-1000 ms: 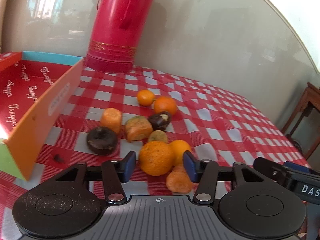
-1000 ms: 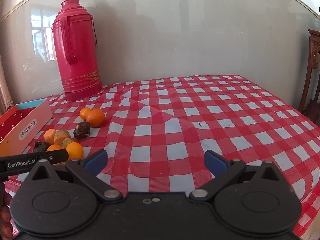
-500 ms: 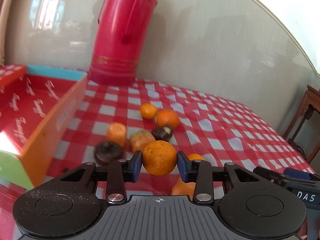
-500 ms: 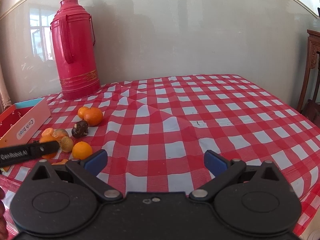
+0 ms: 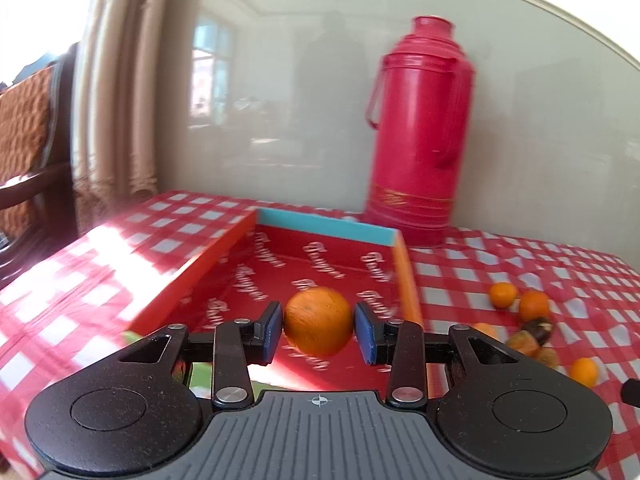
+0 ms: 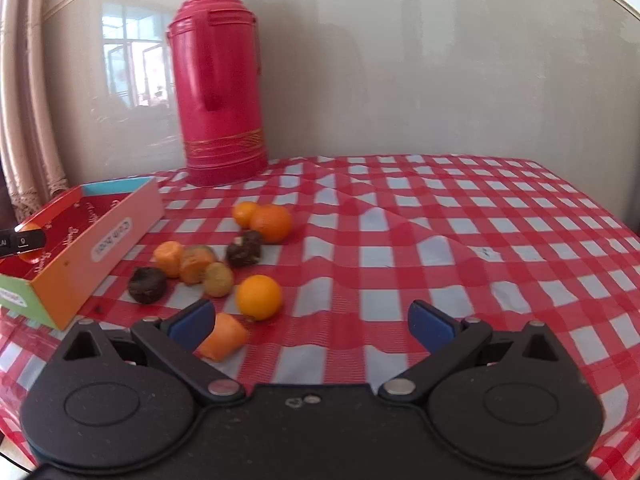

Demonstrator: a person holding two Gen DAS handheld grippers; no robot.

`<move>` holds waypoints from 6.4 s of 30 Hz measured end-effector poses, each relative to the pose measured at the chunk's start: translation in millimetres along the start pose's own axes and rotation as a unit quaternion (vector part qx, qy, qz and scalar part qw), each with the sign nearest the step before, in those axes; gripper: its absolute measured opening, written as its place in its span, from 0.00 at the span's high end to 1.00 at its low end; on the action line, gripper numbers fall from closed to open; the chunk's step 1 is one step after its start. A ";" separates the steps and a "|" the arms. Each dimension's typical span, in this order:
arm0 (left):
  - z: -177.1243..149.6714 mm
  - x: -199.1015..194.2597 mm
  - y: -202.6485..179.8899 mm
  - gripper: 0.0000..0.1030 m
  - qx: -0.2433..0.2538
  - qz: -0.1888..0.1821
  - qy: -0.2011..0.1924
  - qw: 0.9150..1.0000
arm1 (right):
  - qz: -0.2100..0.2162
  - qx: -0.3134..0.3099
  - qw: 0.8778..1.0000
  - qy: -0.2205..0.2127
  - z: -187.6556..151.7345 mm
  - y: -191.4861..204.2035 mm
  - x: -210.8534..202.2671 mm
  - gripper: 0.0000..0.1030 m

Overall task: Organize fruits
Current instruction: 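Carry the orange with the left gripper into the box and release, then close the right gripper on the orange carrot piece, then carry the carrot piece with the right gripper into the box and release, then reach the left gripper to the dark mangosteen and close on it, then carry the mangosteen with the left gripper into the box and release, then close the right gripper on the orange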

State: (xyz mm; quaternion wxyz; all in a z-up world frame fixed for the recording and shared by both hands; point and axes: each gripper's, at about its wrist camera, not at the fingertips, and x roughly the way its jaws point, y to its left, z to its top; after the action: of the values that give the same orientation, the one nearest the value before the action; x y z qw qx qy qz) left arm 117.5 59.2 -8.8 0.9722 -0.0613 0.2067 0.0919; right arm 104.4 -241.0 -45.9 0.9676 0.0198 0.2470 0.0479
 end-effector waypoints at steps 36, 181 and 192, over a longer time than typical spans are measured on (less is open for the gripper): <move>-32.3 -66.5 24.8 0.00 -0.007 -0.025 -0.005 1.000 | 0.059 -0.080 0.994 0.054 -8.9 45.8 31.6 0.73; -22.3 -52.5 -0.6 0.00 0.040 0.040 -0.021 0.998 | -0.018 -0.013 0.998 -0.050 6.6 1.6 6.2 0.06; -26.3 -76.3 20.3 0.00 0.030 0.049 -0.027 0.998 | 0.004 -0.043 0.998 -0.037 1.9 24.9 5.9 0.06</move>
State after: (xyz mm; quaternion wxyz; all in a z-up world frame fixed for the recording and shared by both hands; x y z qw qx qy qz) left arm 34.6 63.3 -2.7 0.9732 -0.0197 0.1854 0.1349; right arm 108.4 -215.6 -45.6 0.9760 -0.0187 0.2083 0.0611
